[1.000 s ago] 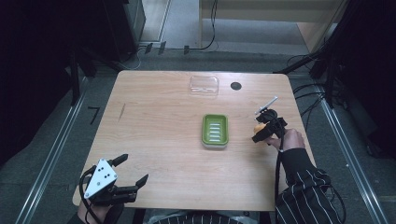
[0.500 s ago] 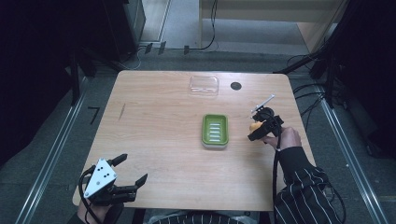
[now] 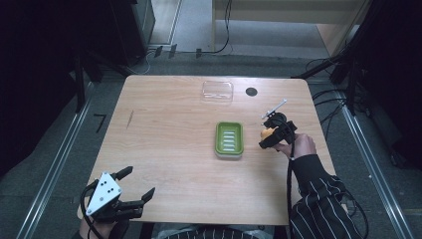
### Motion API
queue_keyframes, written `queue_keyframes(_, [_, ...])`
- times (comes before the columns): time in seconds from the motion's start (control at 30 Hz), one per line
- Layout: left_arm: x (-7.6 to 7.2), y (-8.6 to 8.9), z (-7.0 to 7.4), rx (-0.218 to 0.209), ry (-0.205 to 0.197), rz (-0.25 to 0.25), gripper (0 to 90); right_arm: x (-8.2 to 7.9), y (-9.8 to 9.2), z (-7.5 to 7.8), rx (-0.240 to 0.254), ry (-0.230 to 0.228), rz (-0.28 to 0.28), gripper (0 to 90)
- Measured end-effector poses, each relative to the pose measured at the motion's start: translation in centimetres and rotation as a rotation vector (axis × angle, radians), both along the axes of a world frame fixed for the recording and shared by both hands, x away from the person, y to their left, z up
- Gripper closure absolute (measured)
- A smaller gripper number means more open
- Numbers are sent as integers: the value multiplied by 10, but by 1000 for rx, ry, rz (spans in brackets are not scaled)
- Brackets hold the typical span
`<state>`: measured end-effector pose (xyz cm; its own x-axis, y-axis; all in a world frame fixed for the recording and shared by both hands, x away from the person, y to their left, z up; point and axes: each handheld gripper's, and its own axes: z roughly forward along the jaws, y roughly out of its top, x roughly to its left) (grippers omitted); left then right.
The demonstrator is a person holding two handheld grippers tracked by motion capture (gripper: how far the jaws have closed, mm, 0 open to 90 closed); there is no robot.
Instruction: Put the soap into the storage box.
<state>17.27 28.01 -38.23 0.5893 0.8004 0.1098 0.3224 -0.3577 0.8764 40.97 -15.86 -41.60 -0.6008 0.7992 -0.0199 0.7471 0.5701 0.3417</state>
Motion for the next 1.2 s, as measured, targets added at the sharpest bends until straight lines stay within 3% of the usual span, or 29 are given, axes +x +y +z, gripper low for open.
queue_keyframes(1.2, [-6, 3, 0, 1, 3, 24, 136, 3, 37, 17, 29, -91, 91, 281])
